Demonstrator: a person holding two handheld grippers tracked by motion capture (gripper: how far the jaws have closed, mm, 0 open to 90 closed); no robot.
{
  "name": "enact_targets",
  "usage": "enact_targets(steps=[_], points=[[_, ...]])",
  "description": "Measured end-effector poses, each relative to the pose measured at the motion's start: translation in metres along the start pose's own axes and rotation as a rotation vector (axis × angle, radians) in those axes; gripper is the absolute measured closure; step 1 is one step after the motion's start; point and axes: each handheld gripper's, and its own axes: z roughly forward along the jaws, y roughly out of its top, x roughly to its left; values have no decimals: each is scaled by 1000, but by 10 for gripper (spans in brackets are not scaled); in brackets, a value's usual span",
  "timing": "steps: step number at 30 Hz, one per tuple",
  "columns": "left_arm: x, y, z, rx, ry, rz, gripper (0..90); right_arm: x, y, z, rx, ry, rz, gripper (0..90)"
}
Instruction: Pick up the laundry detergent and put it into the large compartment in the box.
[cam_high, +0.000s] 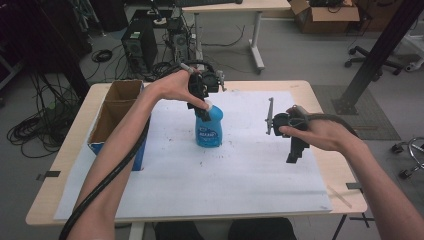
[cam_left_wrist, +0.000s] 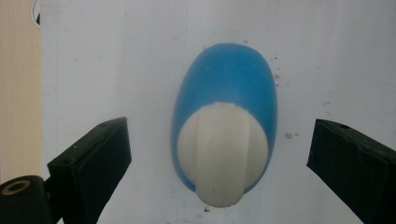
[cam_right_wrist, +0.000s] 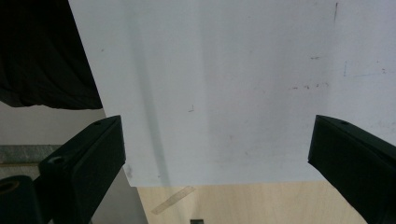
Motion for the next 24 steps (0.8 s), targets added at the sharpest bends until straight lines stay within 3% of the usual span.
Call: enact_targets(steps=[24], points=[[2,-2,32,6,-27,-5,65,3,4,3,4,-6,-15,37]])
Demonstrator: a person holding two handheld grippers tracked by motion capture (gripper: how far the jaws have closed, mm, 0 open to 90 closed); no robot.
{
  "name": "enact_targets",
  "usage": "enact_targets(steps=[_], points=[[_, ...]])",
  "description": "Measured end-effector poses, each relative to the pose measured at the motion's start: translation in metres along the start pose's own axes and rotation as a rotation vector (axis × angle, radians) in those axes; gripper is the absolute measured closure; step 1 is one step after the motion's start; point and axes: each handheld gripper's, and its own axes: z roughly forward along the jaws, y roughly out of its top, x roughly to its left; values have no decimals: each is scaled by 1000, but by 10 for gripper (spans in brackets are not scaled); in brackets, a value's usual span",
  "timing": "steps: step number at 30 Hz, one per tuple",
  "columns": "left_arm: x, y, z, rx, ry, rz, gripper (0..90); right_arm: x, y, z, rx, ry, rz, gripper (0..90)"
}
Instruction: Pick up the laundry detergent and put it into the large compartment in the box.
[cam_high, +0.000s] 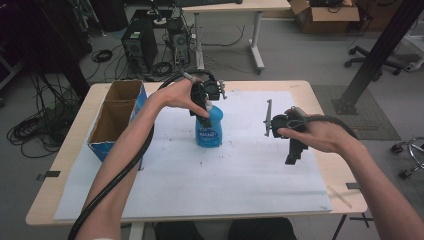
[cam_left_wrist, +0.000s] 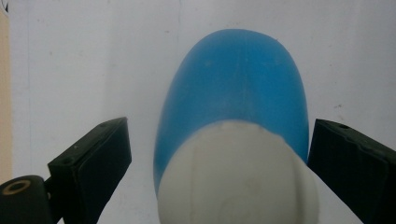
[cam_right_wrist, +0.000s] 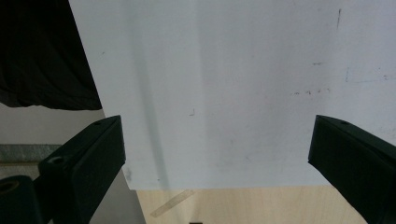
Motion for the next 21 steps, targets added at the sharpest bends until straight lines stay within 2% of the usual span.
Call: enact_targets(steps=[21], points=[[0,0,5,14,11,4,101,-1,-1,7,-8,9,1,37]])
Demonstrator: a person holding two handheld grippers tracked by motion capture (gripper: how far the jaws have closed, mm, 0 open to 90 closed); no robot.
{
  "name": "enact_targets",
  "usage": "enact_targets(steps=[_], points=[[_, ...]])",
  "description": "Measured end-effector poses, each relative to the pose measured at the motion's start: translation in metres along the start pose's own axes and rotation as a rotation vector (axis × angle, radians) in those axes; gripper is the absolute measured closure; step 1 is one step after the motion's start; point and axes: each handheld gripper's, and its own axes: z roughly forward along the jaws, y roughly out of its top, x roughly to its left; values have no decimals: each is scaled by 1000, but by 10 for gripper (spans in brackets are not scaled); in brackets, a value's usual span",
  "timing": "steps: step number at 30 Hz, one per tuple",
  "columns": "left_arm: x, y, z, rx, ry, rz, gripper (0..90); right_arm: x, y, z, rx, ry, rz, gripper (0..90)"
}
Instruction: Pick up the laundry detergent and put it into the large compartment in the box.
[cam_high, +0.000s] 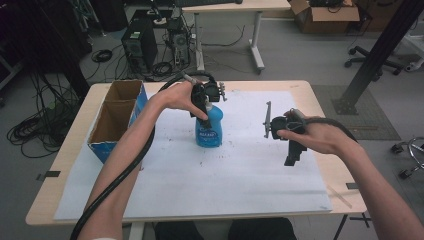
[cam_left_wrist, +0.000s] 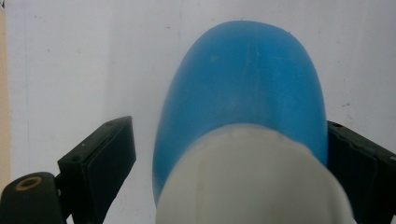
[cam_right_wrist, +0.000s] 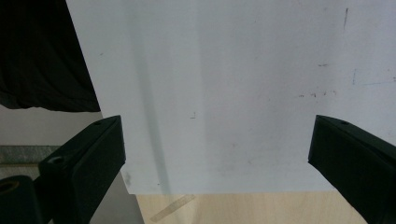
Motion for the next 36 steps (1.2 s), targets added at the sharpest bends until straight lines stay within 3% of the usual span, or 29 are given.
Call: enact_targets(steps=[12,25,36], points=[[-2,6,-2,0,26,42,216,2,-1,0,1,-3,3,37],[-3,7,-2,10,14,49,353,2,-1,0,0,-6,0,37],[-3,7,-3,10,4,45,366,3,1,2,4,-5,-1,37]])
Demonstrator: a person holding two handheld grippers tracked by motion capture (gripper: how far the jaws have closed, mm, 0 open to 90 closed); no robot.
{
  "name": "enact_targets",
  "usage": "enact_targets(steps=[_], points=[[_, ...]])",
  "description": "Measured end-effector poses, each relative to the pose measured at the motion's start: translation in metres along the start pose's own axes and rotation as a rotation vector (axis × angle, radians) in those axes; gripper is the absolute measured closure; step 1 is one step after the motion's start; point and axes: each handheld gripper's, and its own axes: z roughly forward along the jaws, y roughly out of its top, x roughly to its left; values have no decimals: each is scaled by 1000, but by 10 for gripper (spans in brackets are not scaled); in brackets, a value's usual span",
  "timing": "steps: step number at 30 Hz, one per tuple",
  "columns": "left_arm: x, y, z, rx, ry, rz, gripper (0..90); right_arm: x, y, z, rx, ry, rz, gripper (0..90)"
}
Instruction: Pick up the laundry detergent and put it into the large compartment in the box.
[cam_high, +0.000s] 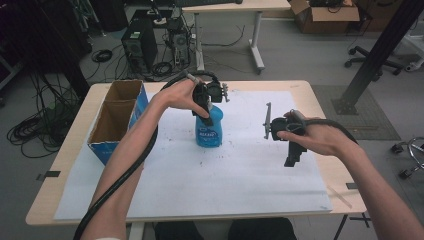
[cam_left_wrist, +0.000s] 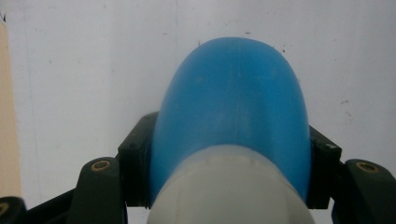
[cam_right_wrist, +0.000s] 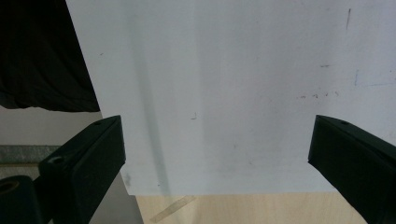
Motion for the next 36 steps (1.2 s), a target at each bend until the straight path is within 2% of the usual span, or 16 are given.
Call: enact_targets(steps=[11,17,24,26,28,29,30,32,33,36], points=[[-1,1,-1,1,6,-3,368,2,0,0,-1,1,4,37],[-2,2,-3,-2,7,-25,371,3,-1,-1,-5,-1,5,37],[-2,5,-19,-20,19,-45,372,5,-2,-2,-7,-2,5,37],[-3,6,-32,-19,16,-77,372,5,-3,-3,-8,-6,7,37],[-3,7,-37,-17,14,-90,372,5,-3,-3,-8,-7,8,37],[-2,7,-45,-14,13,-115,372,6,-3,-4,-10,-7,8,37],[-2,7,-45,-14,13,-115,372,6,-4,-4,-11,-6,7,37],[-1,5,-61,-8,20,-170,372,7,-4,-4,-14,-9,7,37],[-1,5,-61,-8,20,-170,372,7,-4,-4,-14,-9,7,37],[1,2,-78,0,31,-245,373,9,-4,-5,-14,-7,13,37]])
